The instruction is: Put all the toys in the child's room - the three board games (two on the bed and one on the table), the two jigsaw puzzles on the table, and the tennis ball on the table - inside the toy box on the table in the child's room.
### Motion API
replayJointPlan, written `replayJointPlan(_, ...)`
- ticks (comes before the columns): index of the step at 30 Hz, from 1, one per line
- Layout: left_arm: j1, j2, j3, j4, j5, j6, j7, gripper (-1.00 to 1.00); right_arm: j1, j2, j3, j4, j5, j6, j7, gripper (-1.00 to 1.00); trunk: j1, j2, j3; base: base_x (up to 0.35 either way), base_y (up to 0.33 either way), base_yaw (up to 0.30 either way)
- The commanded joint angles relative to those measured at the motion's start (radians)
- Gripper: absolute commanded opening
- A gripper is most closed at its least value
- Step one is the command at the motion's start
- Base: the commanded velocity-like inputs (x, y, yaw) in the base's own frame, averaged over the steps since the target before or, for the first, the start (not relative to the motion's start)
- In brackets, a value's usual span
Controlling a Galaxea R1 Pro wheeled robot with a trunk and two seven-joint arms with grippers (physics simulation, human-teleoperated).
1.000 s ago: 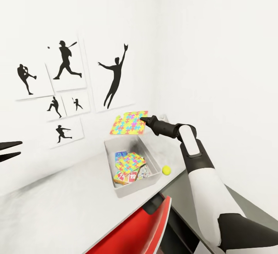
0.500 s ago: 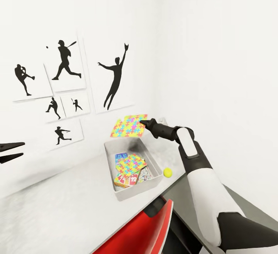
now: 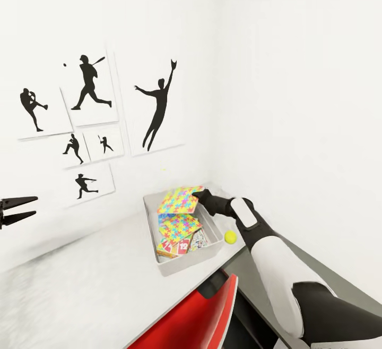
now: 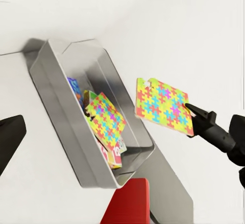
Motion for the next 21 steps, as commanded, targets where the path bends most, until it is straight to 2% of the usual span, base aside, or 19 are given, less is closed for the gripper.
replayJointPlan(1, -0.001, -0.007, 0.000, 0.000, 0.000, 0.005, -0.003, 1.00, -0.003, 0.001, -0.002, 0.013, -0.003, -0.001, 0.001, -1.00, 0.001, -0.003, -0.002, 0.000, 0.000, 0.000)
replayJointPlan(4, -0.001, -0.018, 0.000, 0.000, -0.001, 0.004, -0.003, 1.00, -0.003, 0.001, -0.001, -0.009, -0.005, -0.007, 0.009, -1.00, 0.001, -0.003, -0.002, 0.000, 0.000, 0.000)
replayJointPlan(7, 0.000, -0.020, 0.000, 0.000, -0.001, 0.005, -0.002, 1.00, 0.004, 0.001, -0.002, -0.056, -0.015, -0.008, 0.010, -1.00, 0.001, -0.003, -0.002, 0.000, 0.000, 0.000)
replayJointPlan(12, 0.000, -0.020, 0.000, 0.000, -0.001, 0.004, -0.002, 1.00, 0.006, 0.001, -0.002, -0.066, -0.017, -0.011, 0.011, -1.00, 0.001, -0.003, -0.007, 0.000, 0.000, 0.000)
replayJointPlan(17, 0.000, -0.021, 0.000, 0.000, -0.001, 0.005, -0.003, 1.00, 0.007, 0.001, 0.003, -0.064, -0.015, -0.079, 0.009, -1.00, 0.001, -0.003, -0.015, 0.000, 0.000, 0.000)
replayJointPlan(21, 0.000, -0.021, 0.000, 0.000, -0.001, 0.005, -0.004, 1.00, 0.007, 0.001, 0.004, -0.064, -0.014, -0.100, 0.008, -1.00, 0.001, -0.003, -0.021, 0.000, 0.000, 0.000)
